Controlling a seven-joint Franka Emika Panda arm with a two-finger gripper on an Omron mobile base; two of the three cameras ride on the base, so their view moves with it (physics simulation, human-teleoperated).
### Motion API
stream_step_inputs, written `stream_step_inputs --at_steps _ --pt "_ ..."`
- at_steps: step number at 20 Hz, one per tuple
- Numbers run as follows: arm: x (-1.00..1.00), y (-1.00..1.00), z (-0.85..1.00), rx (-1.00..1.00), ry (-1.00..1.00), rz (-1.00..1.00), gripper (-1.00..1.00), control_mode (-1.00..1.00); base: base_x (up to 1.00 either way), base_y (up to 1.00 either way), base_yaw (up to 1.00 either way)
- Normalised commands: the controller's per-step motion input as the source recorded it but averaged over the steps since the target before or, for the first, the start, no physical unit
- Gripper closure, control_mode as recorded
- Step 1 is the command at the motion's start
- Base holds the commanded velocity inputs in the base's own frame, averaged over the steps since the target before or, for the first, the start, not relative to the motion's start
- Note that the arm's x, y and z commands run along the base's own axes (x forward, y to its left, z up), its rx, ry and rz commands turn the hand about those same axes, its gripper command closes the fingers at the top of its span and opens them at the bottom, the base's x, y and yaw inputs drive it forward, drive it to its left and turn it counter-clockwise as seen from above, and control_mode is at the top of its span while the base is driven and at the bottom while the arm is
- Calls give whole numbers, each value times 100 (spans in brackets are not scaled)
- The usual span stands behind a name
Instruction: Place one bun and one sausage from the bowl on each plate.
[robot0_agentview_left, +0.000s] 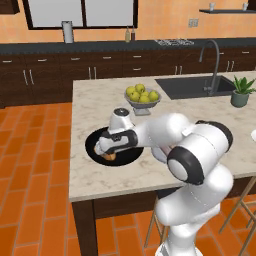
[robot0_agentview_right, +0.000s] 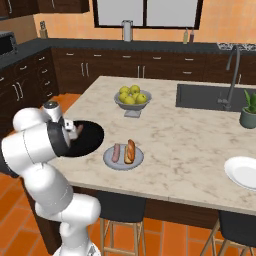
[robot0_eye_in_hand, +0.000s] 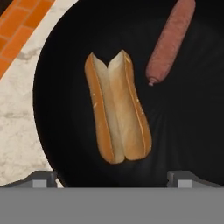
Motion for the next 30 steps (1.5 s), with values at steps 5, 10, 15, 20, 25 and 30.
stream_step_inputs --at_steps 5,10,15,20,25,30 --pt "35 3 -21 -1 0 0 -100 -100 0 0 0" --pt "11 11 -28 -2 0 0 -100 -100 0 0 0" --pt "10 2 -12 0 0 0 -100 -100 0 0 0" --pt "12 0 -23 0 0 0 -100 -100 0 0 0" --pt "12 0 -23 0 0 0 -100 -100 0 0 0" --pt "5 0 -4 0 0 0 100 -100 0 0 0"
